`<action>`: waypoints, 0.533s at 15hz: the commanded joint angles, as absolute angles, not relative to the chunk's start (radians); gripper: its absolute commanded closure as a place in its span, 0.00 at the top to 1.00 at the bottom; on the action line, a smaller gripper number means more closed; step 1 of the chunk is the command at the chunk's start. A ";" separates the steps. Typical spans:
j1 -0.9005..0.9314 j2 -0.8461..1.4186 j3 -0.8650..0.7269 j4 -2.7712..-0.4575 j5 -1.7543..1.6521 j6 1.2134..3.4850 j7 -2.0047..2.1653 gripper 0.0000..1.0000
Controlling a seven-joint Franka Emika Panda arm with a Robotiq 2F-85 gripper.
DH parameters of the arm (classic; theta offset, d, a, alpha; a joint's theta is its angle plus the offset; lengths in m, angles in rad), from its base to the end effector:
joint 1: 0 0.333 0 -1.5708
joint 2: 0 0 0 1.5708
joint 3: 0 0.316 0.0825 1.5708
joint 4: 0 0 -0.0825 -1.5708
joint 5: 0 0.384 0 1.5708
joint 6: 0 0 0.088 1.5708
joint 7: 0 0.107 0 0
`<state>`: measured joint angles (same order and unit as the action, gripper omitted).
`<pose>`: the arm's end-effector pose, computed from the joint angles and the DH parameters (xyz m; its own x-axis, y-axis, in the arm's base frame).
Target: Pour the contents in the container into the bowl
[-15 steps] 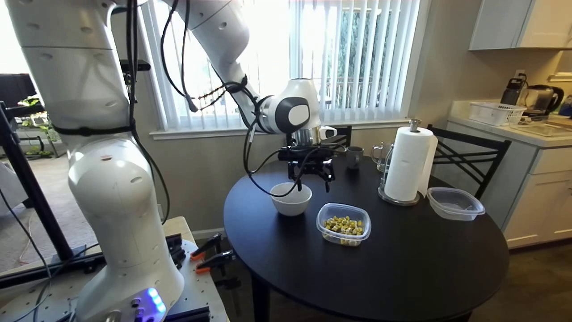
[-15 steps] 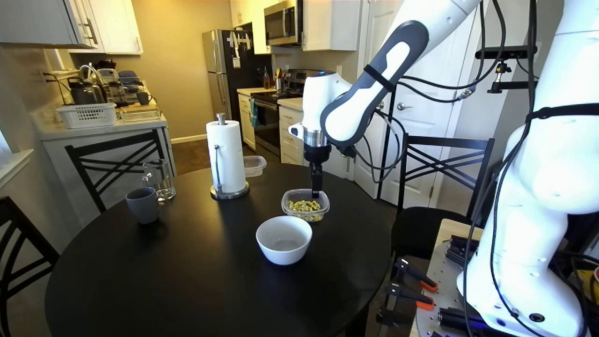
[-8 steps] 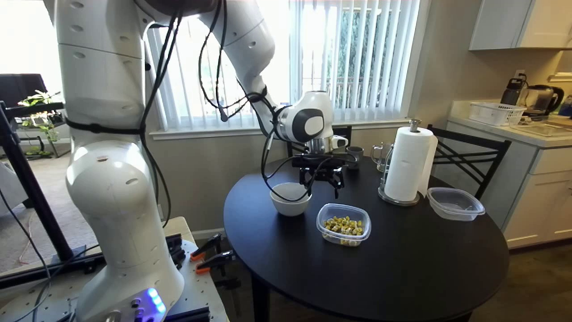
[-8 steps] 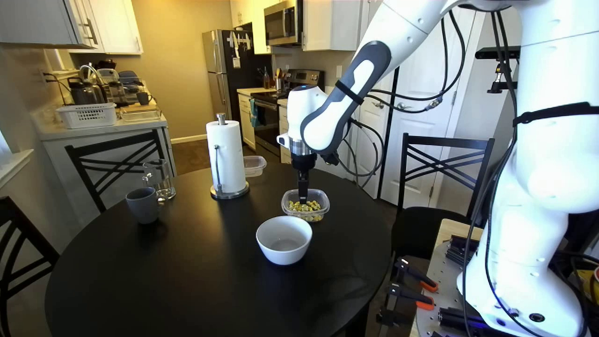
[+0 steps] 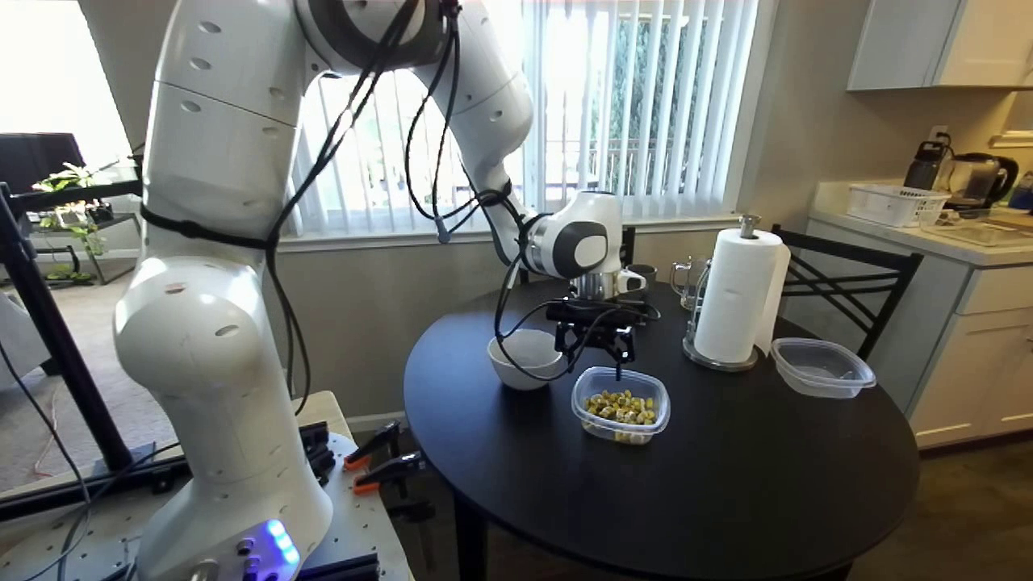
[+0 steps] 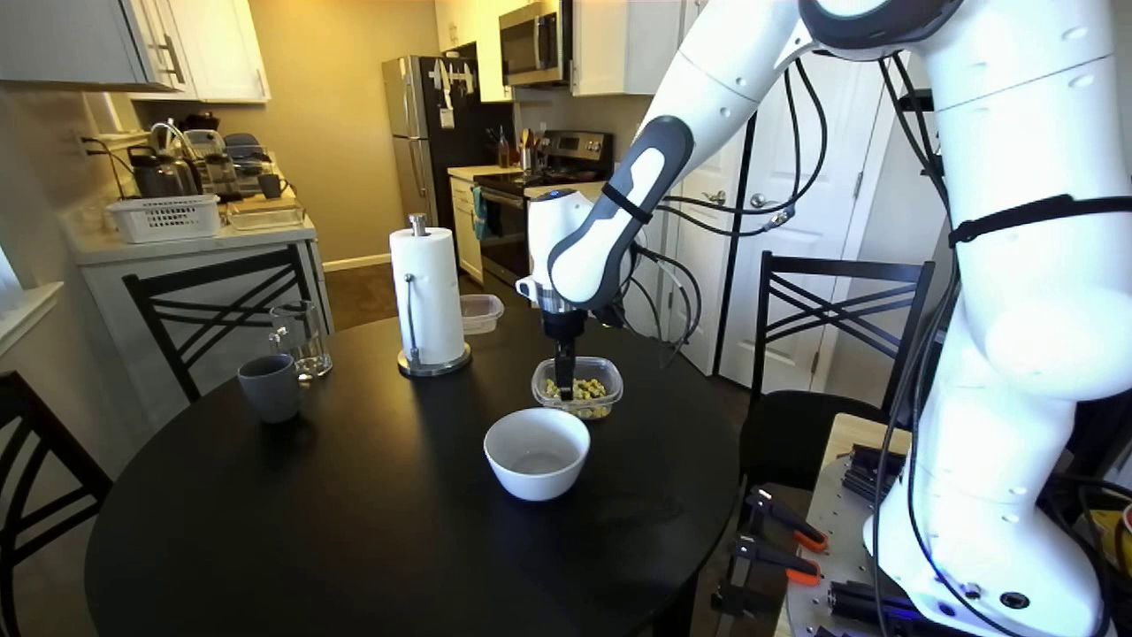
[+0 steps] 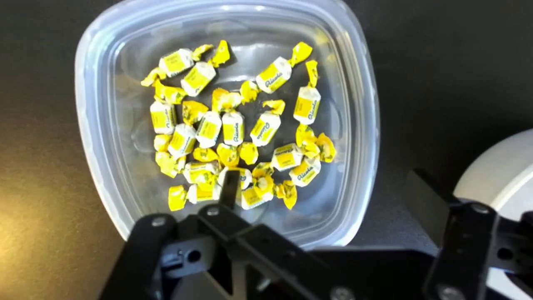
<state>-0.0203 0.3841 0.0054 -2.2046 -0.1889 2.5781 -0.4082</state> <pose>0.5534 -0.0050 0.2035 0.8507 0.5228 -0.0550 0.5256 -0.8468 0.0815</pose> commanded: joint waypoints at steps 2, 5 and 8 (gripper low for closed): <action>-0.063 0.470 0.044 -2.135 -0.165 2.520 -0.450 1.00; -0.066 0.489 0.052 -2.127 -0.180 2.531 -0.456 0.68; -0.066 0.485 0.056 -2.129 -0.183 2.534 -0.447 0.47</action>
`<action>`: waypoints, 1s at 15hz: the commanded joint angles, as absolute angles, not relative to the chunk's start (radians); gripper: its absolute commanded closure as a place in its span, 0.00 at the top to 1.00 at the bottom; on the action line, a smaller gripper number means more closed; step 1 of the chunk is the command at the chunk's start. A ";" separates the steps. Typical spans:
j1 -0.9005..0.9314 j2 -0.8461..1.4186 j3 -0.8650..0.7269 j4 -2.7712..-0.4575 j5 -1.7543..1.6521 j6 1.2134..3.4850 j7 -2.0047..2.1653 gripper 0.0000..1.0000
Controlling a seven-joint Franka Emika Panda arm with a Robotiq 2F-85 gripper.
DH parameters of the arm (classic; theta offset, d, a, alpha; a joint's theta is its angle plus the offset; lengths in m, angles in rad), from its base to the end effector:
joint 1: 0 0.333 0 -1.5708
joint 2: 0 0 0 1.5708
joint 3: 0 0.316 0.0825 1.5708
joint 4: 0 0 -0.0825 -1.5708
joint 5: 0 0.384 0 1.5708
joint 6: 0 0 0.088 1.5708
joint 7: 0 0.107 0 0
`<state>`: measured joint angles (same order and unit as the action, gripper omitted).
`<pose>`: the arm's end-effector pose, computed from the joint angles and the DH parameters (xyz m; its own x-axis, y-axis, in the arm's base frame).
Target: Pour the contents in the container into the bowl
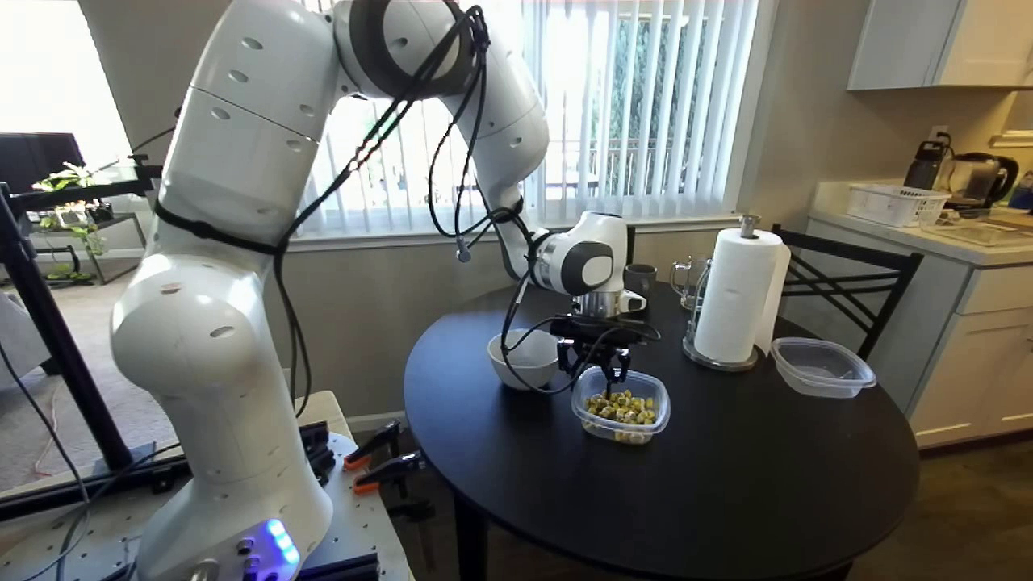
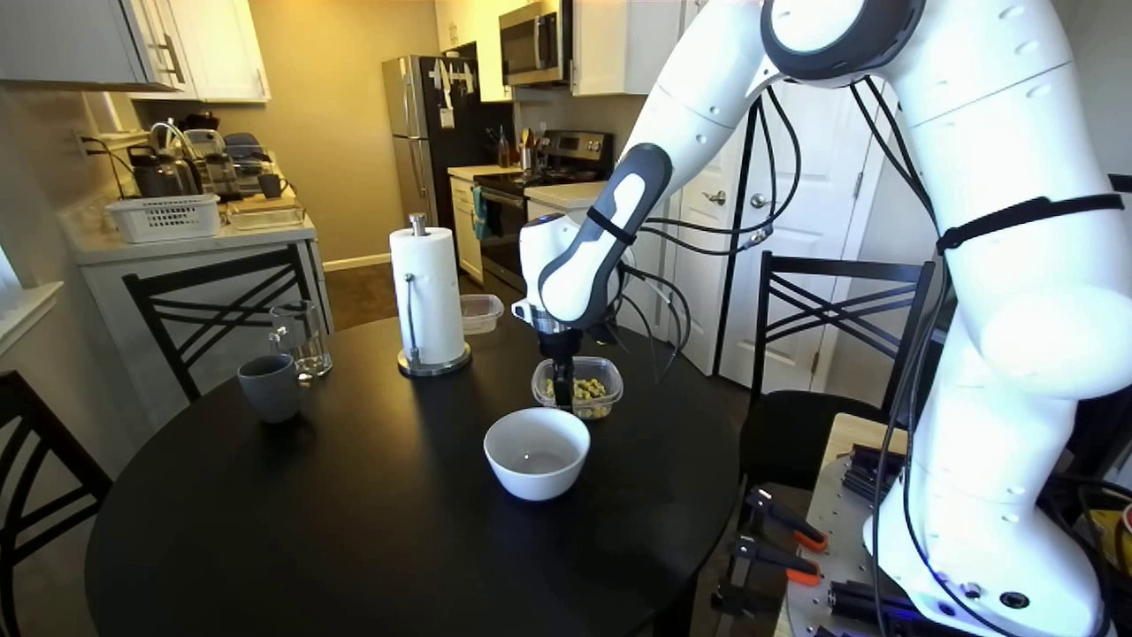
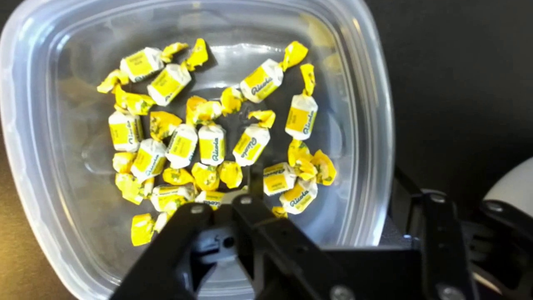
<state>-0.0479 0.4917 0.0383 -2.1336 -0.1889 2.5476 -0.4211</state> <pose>0.5625 -0.0025 0.1660 0.8391 0.5337 -0.1053 0.5395 -0.8413 0.0350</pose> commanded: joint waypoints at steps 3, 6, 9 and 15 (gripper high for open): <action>-0.058 0.466 0.049 -2.138 -0.184 2.538 -0.419 0.27; -0.056 0.420 0.049 -2.159 -0.173 2.538 -0.396 0.09; -0.073 0.356 0.068 -2.177 -0.129 2.523 -0.399 0.02; -0.061 0.182 0.099 -2.213 0.002 2.483 -0.411 0.04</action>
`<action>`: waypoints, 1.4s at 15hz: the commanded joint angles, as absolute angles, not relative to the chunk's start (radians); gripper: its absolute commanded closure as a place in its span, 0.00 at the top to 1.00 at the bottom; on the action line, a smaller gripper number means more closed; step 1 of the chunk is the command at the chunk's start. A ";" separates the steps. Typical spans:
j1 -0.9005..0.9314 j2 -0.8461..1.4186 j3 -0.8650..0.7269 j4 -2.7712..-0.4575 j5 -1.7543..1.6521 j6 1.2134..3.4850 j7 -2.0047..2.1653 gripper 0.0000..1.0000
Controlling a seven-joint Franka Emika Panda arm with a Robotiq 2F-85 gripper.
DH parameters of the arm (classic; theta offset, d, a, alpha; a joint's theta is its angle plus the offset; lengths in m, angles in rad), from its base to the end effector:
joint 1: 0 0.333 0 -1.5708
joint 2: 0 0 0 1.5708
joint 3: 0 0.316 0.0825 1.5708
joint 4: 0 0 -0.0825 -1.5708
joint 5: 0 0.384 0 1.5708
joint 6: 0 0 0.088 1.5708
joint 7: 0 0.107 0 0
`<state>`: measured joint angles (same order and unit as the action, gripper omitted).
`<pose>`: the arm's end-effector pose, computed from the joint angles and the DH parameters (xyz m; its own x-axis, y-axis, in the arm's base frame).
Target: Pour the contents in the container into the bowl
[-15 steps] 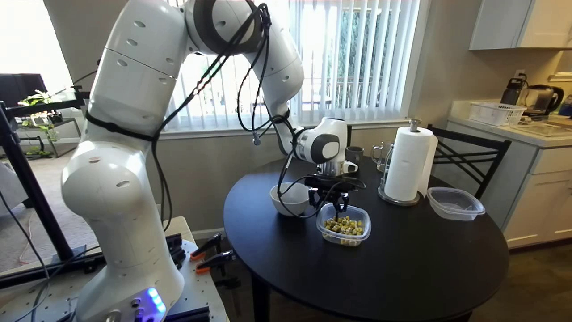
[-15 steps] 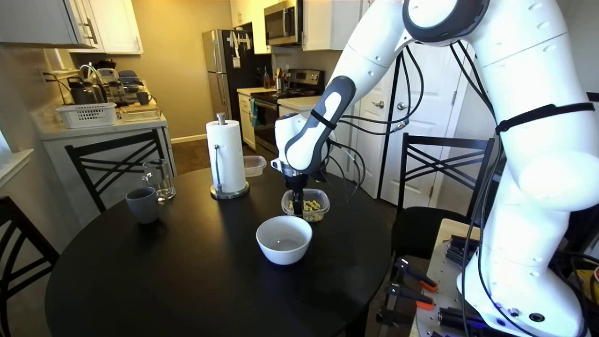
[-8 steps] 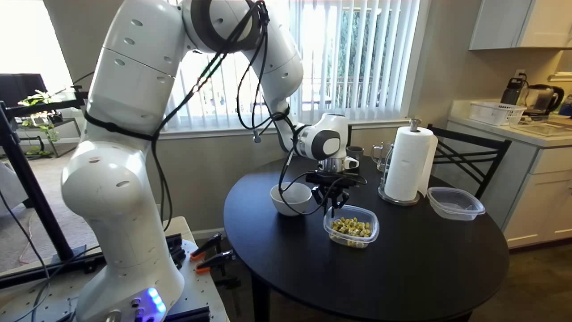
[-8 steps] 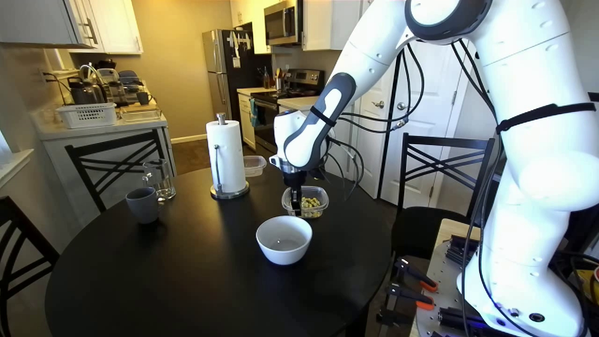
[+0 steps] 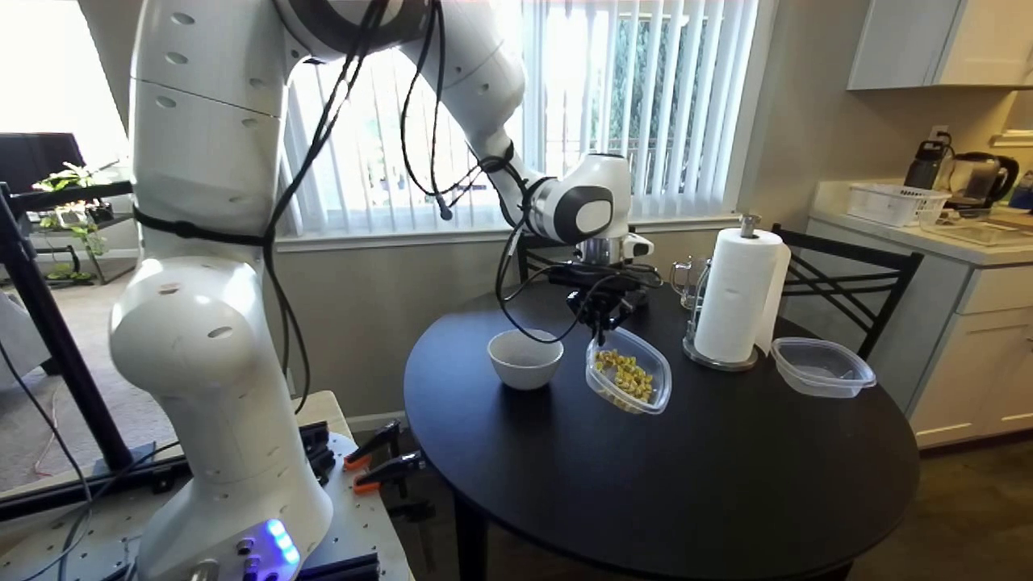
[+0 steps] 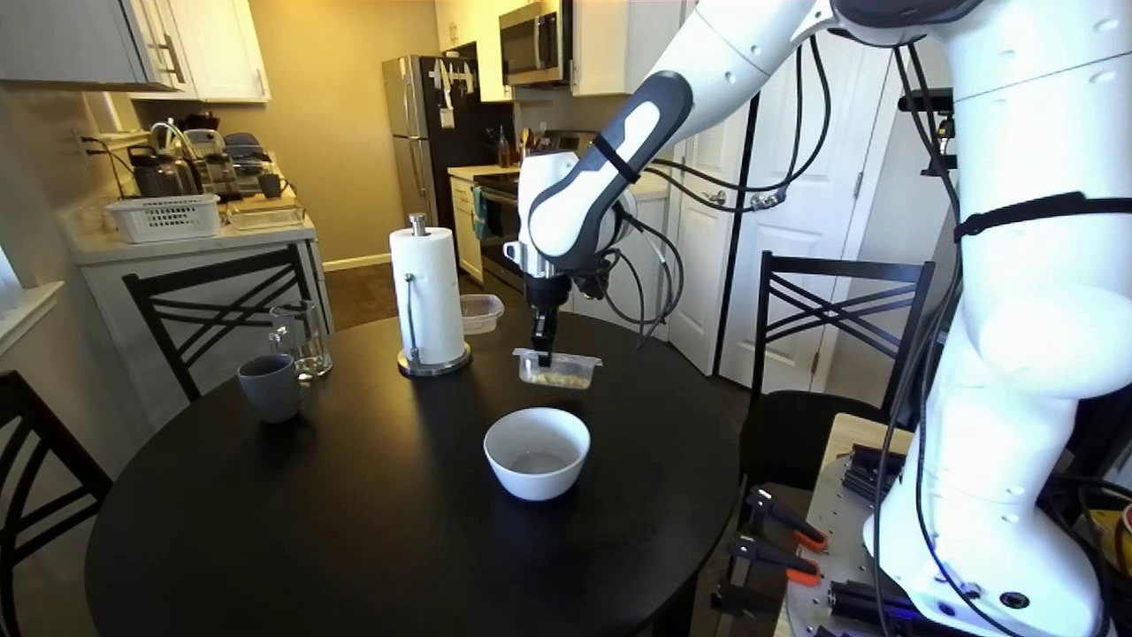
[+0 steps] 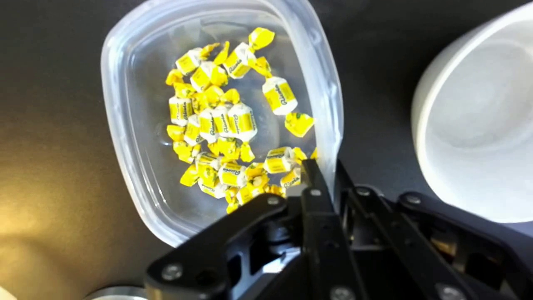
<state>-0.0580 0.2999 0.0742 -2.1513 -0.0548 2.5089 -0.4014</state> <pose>0.5743 0.0093 0.2657 0.8960 0.4414 0.0489 0.4401 -0.8973 0.0349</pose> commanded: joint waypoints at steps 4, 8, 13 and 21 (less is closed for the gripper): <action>-0.017 0.073 0.106 -2.250 0.001 2.481 -0.397 0.04; 0.041 -0.006 0.129 -2.276 0.028 2.437 -0.414 0.04; 0.129 -0.093 0.160 -2.308 0.124 2.346 -0.461 0.04; 0.241 -0.156 0.153 -2.286 0.419 2.082 -0.604 0.04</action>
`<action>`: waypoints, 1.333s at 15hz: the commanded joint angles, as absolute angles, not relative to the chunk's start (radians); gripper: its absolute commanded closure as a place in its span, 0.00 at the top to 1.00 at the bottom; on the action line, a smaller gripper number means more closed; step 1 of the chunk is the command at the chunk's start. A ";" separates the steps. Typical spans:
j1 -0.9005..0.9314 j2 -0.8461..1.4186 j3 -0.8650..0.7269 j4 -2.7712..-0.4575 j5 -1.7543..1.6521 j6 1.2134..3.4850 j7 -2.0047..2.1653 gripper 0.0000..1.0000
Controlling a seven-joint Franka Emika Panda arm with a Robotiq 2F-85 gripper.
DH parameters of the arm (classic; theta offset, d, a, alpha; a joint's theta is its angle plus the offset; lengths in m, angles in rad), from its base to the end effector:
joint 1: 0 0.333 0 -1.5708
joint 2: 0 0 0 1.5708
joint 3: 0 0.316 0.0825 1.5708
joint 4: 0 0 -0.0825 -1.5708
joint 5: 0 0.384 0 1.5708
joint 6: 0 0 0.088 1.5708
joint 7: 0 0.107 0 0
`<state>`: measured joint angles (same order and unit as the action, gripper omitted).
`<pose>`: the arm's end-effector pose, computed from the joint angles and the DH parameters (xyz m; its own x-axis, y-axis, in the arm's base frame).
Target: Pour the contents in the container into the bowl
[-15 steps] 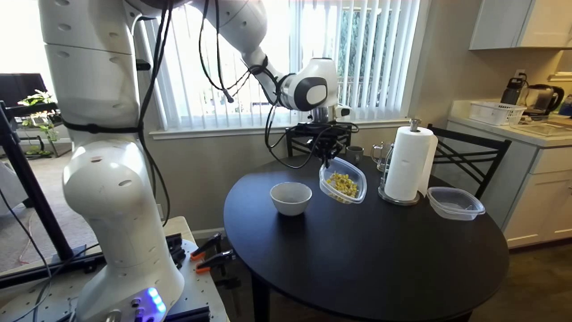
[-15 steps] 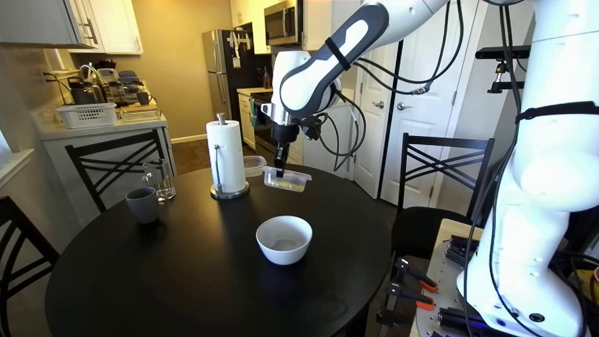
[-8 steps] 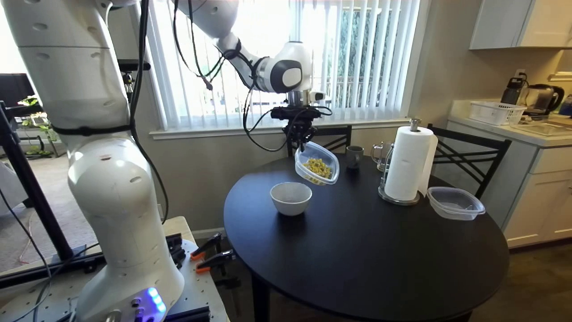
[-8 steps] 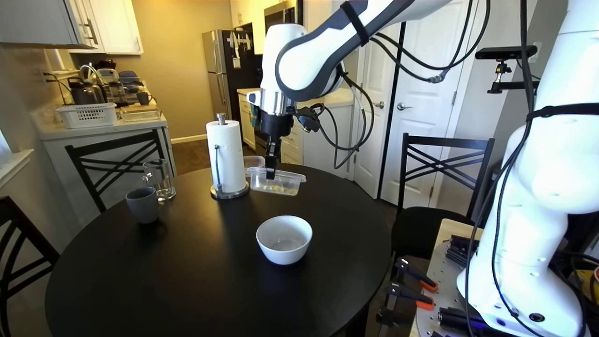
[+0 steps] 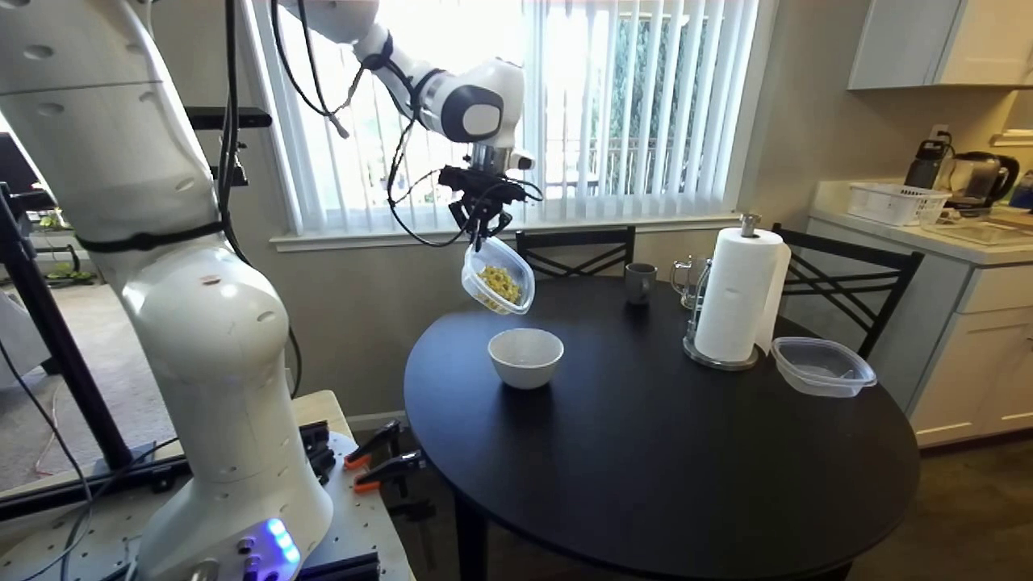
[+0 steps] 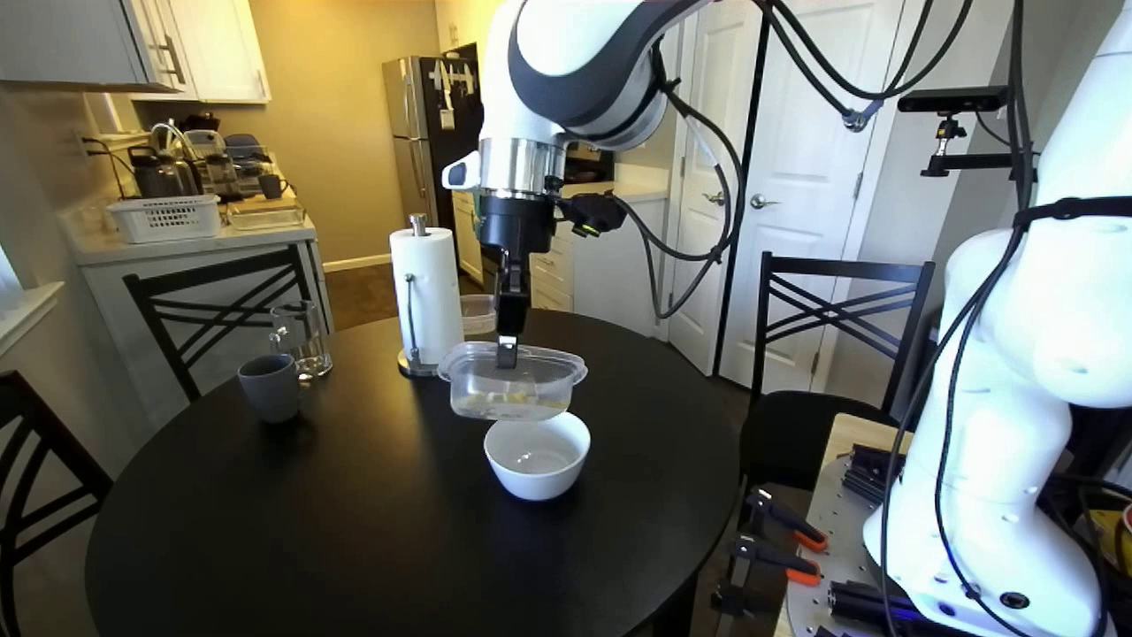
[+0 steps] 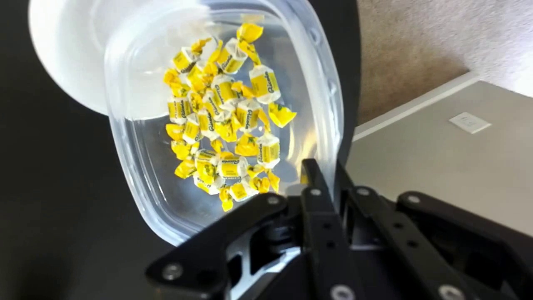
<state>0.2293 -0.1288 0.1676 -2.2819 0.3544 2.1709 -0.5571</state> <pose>0.4544 0.2060 0.4101 0.7333 0.6665 0.1347 0.6772 -0.6978 -0.2334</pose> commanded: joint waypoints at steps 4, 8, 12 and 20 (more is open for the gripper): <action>0.226 -0.120 0.122 -2.261 0.493 1.966 -0.641 0.04; 0.184 -0.069 0.064 -2.221 0.582 1.895 -0.742 0.04; 0.119 -0.005 0.020 -2.153 0.660 1.835 -0.813 0.04; 0.008 0.222 0.009 -1.962 0.815 1.589 -0.818 0.04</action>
